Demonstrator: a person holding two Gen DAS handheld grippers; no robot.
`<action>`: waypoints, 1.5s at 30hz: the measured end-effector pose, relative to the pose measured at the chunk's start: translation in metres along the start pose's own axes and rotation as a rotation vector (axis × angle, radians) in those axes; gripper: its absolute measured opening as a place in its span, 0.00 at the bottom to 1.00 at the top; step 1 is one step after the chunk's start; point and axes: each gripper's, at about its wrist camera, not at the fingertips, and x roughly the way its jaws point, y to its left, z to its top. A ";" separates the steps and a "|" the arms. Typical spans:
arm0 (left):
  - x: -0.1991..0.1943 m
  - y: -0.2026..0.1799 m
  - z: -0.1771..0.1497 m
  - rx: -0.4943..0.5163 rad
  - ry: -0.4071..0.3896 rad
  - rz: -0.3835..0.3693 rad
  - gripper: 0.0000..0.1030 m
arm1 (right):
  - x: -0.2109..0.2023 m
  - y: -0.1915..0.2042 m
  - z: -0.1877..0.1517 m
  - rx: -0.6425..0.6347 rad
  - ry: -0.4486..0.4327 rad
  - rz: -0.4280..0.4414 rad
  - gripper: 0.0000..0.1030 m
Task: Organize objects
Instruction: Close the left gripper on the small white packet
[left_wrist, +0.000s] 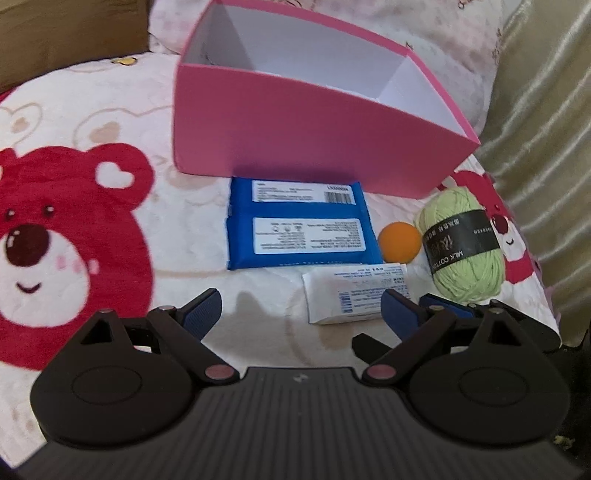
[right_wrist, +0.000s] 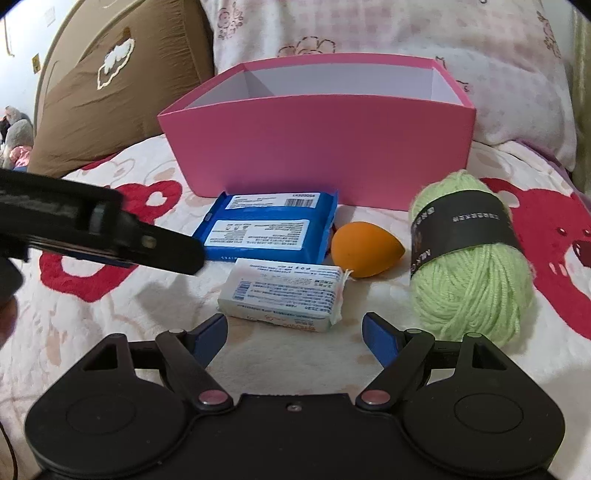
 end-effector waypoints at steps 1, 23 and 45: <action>0.003 -0.001 -0.001 0.005 0.004 -0.005 0.86 | 0.001 0.000 0.000 -0.001 0.000 -0.001 0.81; 0.035 -0.013 -0.006 0.059 0.023 -0.104 0.30 | 0.015 0.016 -0.001 -0.065 0.013 -0.011 0.79; 0.027 -0.001 -0.006 -0.013 0.086 -0.155 0.31 | 0.009 0.030 0.006 -0.069 0.039 -0.059 0.77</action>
